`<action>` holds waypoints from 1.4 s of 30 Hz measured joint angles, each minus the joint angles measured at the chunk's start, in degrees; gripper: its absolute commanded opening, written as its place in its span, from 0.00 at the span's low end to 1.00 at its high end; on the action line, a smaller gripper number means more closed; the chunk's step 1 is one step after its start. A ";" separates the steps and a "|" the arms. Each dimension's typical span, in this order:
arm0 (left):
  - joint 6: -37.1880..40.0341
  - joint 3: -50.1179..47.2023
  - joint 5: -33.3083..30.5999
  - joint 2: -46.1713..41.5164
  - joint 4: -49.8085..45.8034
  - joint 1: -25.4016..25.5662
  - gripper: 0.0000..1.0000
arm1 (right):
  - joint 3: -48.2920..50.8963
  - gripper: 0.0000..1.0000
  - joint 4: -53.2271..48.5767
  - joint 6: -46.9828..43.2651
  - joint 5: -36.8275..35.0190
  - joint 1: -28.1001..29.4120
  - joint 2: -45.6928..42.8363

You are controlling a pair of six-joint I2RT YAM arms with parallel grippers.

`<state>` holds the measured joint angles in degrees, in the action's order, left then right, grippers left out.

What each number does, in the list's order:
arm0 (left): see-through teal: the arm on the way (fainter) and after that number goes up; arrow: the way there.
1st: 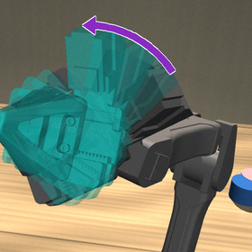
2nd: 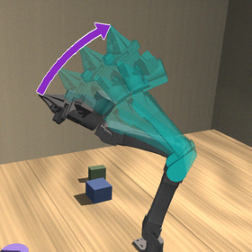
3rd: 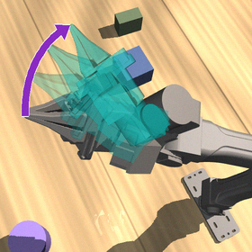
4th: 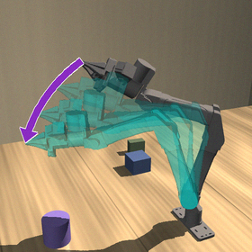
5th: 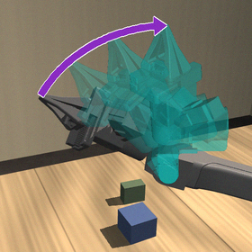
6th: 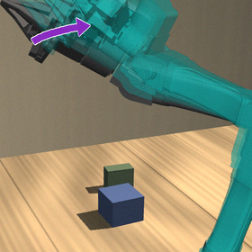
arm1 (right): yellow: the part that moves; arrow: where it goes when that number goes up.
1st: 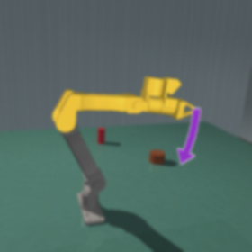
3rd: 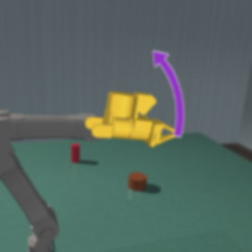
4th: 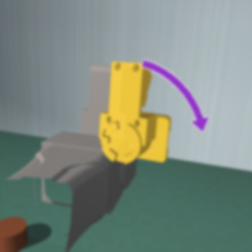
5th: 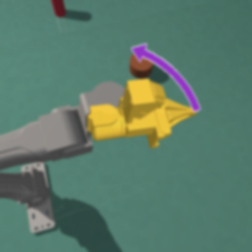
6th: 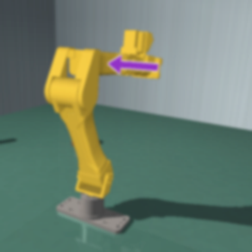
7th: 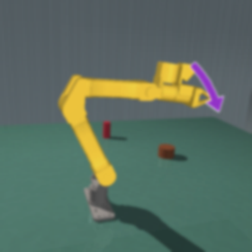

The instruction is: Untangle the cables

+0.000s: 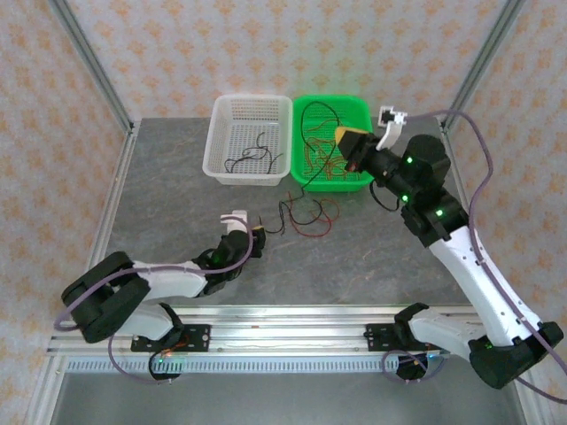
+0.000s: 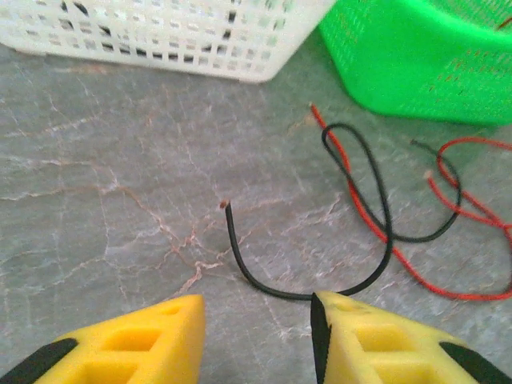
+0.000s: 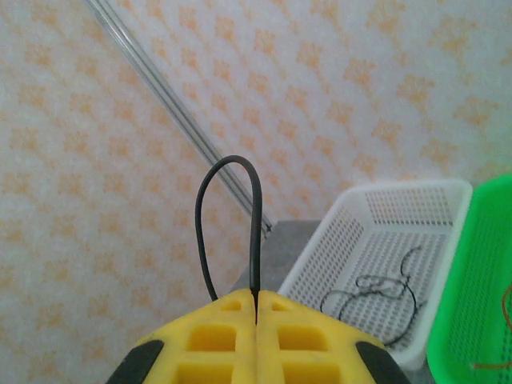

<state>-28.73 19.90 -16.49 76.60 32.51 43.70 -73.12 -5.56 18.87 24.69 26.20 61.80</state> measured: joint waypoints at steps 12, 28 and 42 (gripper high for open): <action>-1.49 -6.10 -1.38 -19.26 -7.17 0.00 0.57 | -17.68 0.00 1.18 0.63 -0.24 0.00 15.45; -3.76 -9.79 -0.72 -31.34 -13.77 0.02 0.59 | -44.00 0.00 -0.07 -1.64 -0.81 0.00 41.18; -6.54 -9.88 -0.46 -36.22 -18.95 0.07 0.59 | -57.46 0.00 -4.59 -6.40 0.63 0.00 65.11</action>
<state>-35.27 10.02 -16.95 40.38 13.56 43.77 -130.58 -10.15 12.47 25.32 26.20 126.91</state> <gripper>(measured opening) 0.591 0.050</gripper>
